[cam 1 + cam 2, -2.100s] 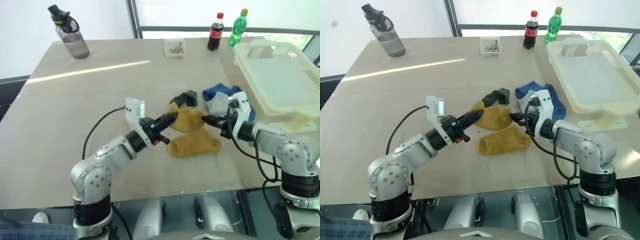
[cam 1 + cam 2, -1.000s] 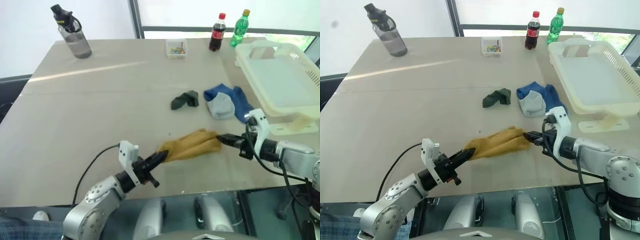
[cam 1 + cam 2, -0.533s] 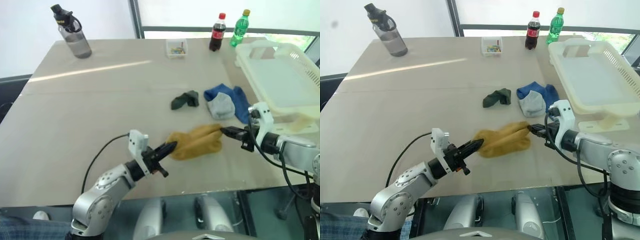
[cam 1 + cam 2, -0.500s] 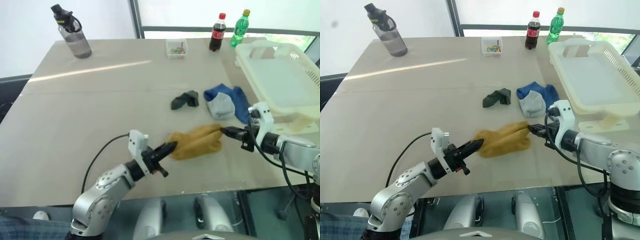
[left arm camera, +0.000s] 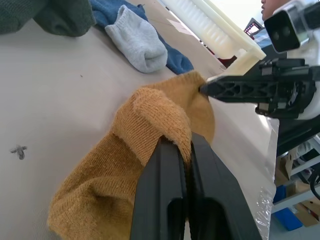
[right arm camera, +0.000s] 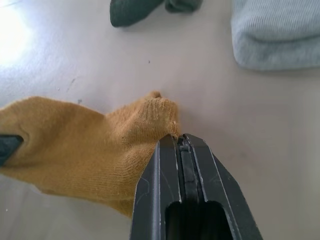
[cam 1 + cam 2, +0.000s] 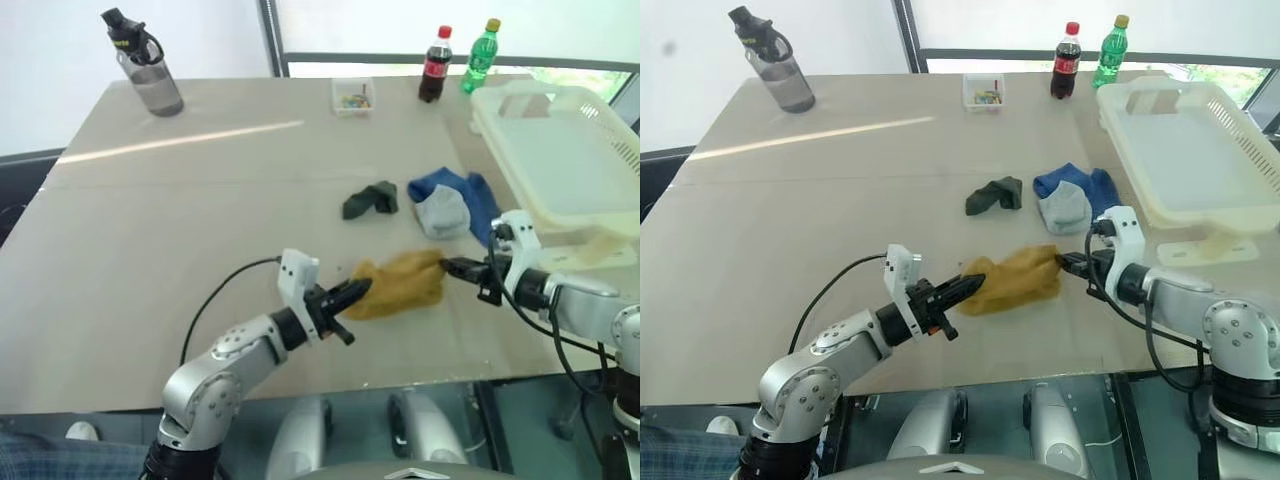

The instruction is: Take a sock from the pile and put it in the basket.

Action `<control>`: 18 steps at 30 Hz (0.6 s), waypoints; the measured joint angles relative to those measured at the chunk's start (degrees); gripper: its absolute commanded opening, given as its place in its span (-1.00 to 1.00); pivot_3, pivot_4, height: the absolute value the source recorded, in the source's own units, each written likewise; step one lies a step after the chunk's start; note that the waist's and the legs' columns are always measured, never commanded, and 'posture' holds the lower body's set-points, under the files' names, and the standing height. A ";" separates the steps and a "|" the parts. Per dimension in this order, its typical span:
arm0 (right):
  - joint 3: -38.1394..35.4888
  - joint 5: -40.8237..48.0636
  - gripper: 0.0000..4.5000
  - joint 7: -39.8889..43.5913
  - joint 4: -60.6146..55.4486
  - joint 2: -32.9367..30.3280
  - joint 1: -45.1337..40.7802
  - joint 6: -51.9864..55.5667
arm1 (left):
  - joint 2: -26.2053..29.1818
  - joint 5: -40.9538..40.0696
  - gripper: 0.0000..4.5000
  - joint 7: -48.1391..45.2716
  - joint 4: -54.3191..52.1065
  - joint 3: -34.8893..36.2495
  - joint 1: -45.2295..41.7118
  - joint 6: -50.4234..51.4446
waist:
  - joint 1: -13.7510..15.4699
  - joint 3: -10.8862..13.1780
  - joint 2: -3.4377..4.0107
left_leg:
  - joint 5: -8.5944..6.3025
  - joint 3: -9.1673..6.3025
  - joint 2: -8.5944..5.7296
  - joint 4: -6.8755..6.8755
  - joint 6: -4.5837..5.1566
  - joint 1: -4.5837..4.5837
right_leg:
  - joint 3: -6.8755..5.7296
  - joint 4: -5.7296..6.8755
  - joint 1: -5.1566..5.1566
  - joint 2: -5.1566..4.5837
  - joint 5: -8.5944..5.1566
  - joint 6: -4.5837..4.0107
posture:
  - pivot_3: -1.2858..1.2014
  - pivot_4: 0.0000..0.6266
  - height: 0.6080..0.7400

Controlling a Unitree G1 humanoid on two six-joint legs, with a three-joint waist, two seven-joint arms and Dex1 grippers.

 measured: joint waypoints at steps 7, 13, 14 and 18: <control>0.32 2.17 -1.00 -2.45 0.00 0.07 1.40 2.63 | 0.11 -3.81 -0.97 3.16 -1.61 1.00 -1.98 3.45 | -0.01 0.00 0.00 | 0.00 -0.01 0.00 0.00 0.00 0.00 | 0.00 0.01 0.00 0.00 0.00 0.00 | 0.03 -0.52 1.00; 0.28 5.37 -1.00 -5.78 0.87 -0.44 2.36 5.02 | 0.05 -6.45 -0.97 6.08 -2.20 1.50 -4.08 5.77 | 0.00 0.00 0.00 | 0.00 -0.02 -0.01 0.00 0.00 0.00 | -0.01 0.01 0.00 0.00 0.00 0.00 | 0.03 -0.52 1.00; 0.28 5.43 -1.00 -6.05 1.00 -0.47 2.36 5.03 | 0.04 -6.79 -0.97 6.47 -2.20 1.56 -4.41 5.99 | 0.00 0.00 0.00 | 0.00 -0.01 -0.01 0.00 0.00 0.00 | 0.00 0.01 0.00 0.00 0.00 0.00 | 0.03 -0.52 1.00; 0.28 5.47 -0.43 -7.03 1.08 -0.53 2.36 5.01 | 0.04 -8.28 -1.00 7.66 -2.20 1.63 -5.36 6.85 | 0.00 0.00 0.00 | 0.00 -0.01 -0.01 0.00 0.00 0.01 | 0.00 0.01 0.00 0.01 0.00 0.00 | 0.03 -0.52 1.00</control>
